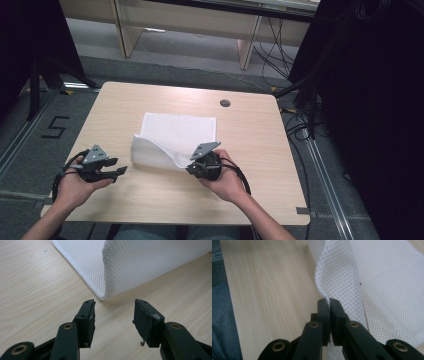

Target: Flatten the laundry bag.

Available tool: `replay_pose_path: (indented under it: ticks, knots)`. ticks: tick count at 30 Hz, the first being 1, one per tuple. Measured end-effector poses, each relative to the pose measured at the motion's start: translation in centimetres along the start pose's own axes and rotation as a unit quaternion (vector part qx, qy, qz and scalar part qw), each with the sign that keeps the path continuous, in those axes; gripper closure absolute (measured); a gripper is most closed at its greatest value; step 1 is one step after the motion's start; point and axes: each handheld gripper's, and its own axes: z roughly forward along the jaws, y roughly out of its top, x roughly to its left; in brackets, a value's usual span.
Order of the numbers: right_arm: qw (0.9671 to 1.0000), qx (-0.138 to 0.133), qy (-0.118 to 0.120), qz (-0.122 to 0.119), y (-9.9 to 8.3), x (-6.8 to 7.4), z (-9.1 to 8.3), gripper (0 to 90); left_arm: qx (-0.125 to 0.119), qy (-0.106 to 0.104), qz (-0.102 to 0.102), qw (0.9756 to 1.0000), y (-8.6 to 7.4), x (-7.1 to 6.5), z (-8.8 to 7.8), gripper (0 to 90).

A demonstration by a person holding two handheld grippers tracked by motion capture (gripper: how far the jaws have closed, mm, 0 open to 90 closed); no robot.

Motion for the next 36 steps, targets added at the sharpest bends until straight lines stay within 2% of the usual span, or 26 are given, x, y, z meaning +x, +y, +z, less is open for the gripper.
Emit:
replay_pose_path:
  ticks: [1, 2, 4, 5, 6, 7, 8, 9, 12, 13, 15, 18, 21, 23, 25, 28, 29, 32, 33, 35, 36]
  knots:
    - [0.9999, 0.003, 0.005, 0.008, -0.1, 0.2, 0.0, 88.5, -0.002, 0.002, -0.001, 1.0000, 0.0, 0.0, 0.0, 51.1]
    - [0.9998, 0.007, -0.004, 0.016, -0.1, 0.3, 0.0, 88.5, -0.002, 0.002, -0.001, 1.0000, 0.0, 0.0, 0.0, 51.0]
    - [0.9997, 0.011, -0.005, 0.021, -0.3, 0.4, 0.1, 88.4, -0.002, 0.002, 0.002, 1.0000, 0.0, 0.0, 0.0, 51.0]
    - [0.9997, 0.014, -0.001, 0.021, -0.3, 0.4, 0.0, 88.4, -0.003, -0.001, 0.002, 1.0000, 0.0, 0.0, 0.0, 51.0]
    - [1.0000, 0.003, 0.006, 0.002, -0.4, 0.3, 0.2, 88.3, 0.000, 0.001, 0.004, 1.0000, 0.1, 0.0, 0.0, 51.0]
    - [1.0000, 0.000, 0.003, 0.002, -0.5, 0.3, 0.3, 88.3, 0.010, -0.002, 0.019, 0.9998, 0.1, 0.1, -0.3, 51.0]
    - [1.0000, 0.001, 0.006, 0.001, -0.6, 0.3, 0.3, 88.3, -0.003, -0.002, 0.006, 1.0000, 0.1, -0.1, -0.1, 51.0]
    - [1.0000, 0.007, 0.007, 0.001, -0.7, 0.3, 0.2, 88.3, -0.006, -0.001, 0.002, 1.0000, 0.2, -0.2, -0.1, 51.0]
    - [0.9998, 0.014, 0.007, 0.013, -0.9, 0.5, 0.2, 88.3, -0.001, -0.003, 0.006, 1.0000, 0.2, -0.3, -0.1, 51.0]
    - [0.9999, 0.013, 0.004, 0.011, -1.0, 0.5, 0.2, 88.3, -0.005, -0.005, 0.014, 0.9999, 0.2, -0.3, -0.1, 51.0]
    - [0.9999, 0.009, 0.010, -0.001, -1.0, 0.5, 0.1, 88.3, -0.003, -0.008, 0.009, 0.9999, 0.2, -0.4, 0.0, 50.9]
    - [0.9999, 0.012, 0.008, 0.005, -1.2, 0.7, 0.0, 88.2, 0.003, -0.005, 0.015, 0.9999, 0.3, -0.4, -0.1, 50.8]
    - [0.9999, 0.010, 0.006, -0.001, -1.3, 0.7, 0.0, 88.2, -0.005, -0.008, 0.008, 0.9999, 0.2, -0.5, 0.0, 50.8]
    - [0.9998, 0.016, 0.009, 0.005, -1.4, 0.9, -0.1, 88.2, -0.001, -0.009, 0.016, 0.9998, 0.3, -0.5, -0.2, 50.8]
    - [0.9997, 0.020, 0.005, 0.013, -1.6, 1.1, -0.1, 88.2, -0.002, -0.010, 0.014, 0.9998, 0.1, -0.5, -0.2, 50.8]
    - [0.9998, 0.017, 0.012, 0.005, -1.7, 1.0, 0.0, 88.1, -0.003, -0.005, 0.010, 0.9999, -0.2, -0.6, -0.3, 50.6]
    - [0.9997, 0.017, 0.013, 0.007, -1.8, 1.1, 0.0, 88.1, 0.001, -0.011, 0.006, 0.9999, -0.4, -0.6, -0.4, 50.5]
    - [0.9997, 0.014, 0.012, 0.012, -2.1, 1.2, 0.0, 87.8, 0.006, -0.009, 0.008, 0.9999, -1.1, -0.4, -1.0, 50.5]
    - [0.9997, 0.014, 0.014, 0.012, -2.2, 1.2, -0.1, 87.8, 0.000, -0.005, -0.008, 1.0000, -1.3, -0.6, -1.1, 50.6]
    - [0.9997, 0.020, 0.011, 0.010, -2.2, 1.1, -0.2, 87.9, 0.003, -0.005, -0.005, 1.0000, -1.5, -0.4, -1.3, 50.6]
    - [0.9997, 0.016, 0.016, 0.014, -2.5, 1.2, 0.1, 88.0, 0.000, 0.000, -0.013, 0.9999, -1.6, -0.3, -1.6, 50.6]
